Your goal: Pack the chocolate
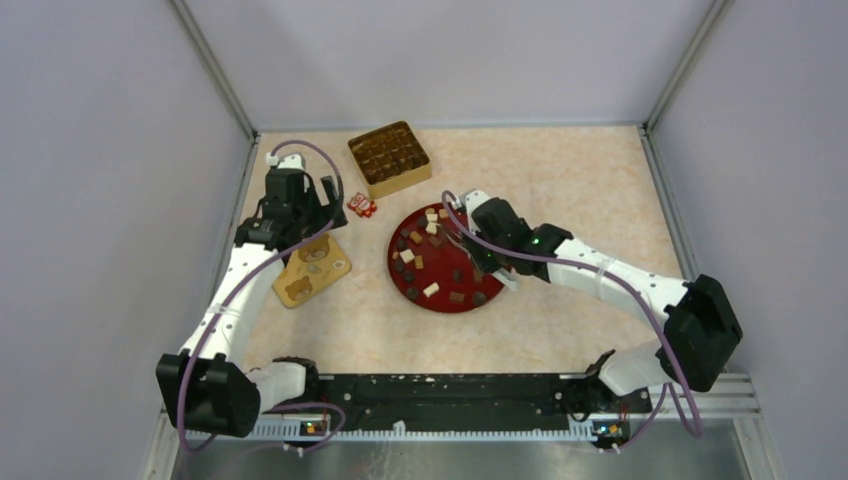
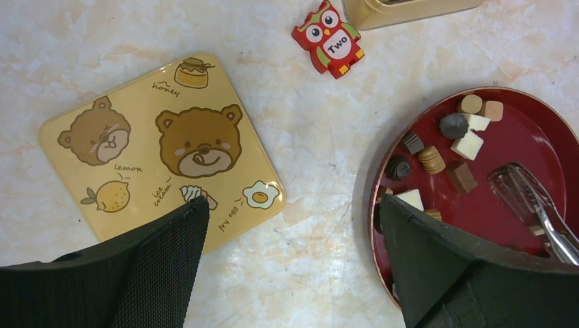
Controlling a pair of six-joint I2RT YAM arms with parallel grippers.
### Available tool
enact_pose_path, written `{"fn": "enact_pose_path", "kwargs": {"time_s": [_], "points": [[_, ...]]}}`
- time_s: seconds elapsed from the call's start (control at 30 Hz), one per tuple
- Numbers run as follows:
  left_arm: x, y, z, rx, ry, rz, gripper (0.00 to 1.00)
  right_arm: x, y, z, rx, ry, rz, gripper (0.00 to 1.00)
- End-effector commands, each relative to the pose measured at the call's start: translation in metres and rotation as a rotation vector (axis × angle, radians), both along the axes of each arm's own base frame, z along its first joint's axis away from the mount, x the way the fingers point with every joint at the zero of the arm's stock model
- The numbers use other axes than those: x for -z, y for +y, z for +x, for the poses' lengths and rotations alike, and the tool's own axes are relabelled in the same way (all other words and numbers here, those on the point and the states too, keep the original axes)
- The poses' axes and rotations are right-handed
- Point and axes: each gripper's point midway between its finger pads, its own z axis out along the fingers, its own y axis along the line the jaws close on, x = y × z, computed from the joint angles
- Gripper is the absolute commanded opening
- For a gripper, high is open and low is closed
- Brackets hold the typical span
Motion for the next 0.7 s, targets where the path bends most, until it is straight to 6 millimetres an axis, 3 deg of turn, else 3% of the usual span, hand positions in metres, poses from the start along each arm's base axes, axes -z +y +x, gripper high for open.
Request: {"fn": "enact_pose_path", "kwargs": {"time_s": [0.0, 0.1, 0.2, 0.67], "points": [[-0.009, -0.004, 0.007, 0.005, -0.041, -0.025, 0.99, -0.007, 0.008, -0.001, -0.042, -0.021, 0.005, 0.31], [-0.009, -0.004, 0.008, 0.006, -0.041, -0.026, 0.99, -0.007, 0.01, 0.001, -0.042, -0.03, 0.008, 0.42], [-0.009, -0.004, 0.008, 0.006, -0.042, -0.026, 0.99, -0.007, 0.013, 0.002, -0.052, -0.028, 0.011, 0.47], [-0.009, -0.001, 0.006, -0.004, -0.041, -0.012, 0.99, 0.004, 0.027, 0.004, -0.086, -0.013, 0.023, 0.44]]}}
